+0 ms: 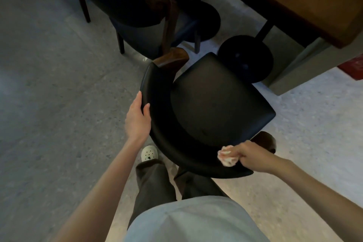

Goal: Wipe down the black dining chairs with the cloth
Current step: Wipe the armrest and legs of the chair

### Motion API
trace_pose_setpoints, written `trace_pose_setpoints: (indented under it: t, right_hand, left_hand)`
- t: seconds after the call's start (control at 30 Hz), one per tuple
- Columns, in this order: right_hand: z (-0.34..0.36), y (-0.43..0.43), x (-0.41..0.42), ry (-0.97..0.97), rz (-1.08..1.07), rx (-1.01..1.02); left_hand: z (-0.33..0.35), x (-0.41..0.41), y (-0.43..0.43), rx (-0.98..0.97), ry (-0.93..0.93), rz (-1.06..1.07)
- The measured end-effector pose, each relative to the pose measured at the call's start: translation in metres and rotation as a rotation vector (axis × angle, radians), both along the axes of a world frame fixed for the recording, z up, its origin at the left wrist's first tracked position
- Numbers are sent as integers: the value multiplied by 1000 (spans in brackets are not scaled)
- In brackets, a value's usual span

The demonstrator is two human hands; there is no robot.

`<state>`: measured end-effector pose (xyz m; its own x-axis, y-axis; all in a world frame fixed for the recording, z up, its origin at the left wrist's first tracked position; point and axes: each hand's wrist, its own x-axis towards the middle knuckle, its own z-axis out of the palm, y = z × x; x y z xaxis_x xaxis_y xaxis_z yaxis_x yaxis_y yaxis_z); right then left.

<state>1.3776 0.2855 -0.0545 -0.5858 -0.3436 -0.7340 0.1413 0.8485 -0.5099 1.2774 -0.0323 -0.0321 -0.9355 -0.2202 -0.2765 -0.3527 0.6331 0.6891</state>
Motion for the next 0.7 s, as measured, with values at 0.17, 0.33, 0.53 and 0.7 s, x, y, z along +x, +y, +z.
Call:
trace_pose_setpoints:
  t: [0.17,0.33,0.53,0.7]
  right_hand:
    - [10,-50,-28,141,-288,-308]
    - [16,-169,-84,241,-386,-434]
    - [11,-180,-63,300,-270,-344]
    - [20,-110,2,245,-202,-271]
  left_hand:
    - [5,13,-7,134,-72,8]
    - [8,27,-16,240,-122,17]
    - [8,39,-15,367,-133,66]
    - [10,41,-12,371,-120,69]
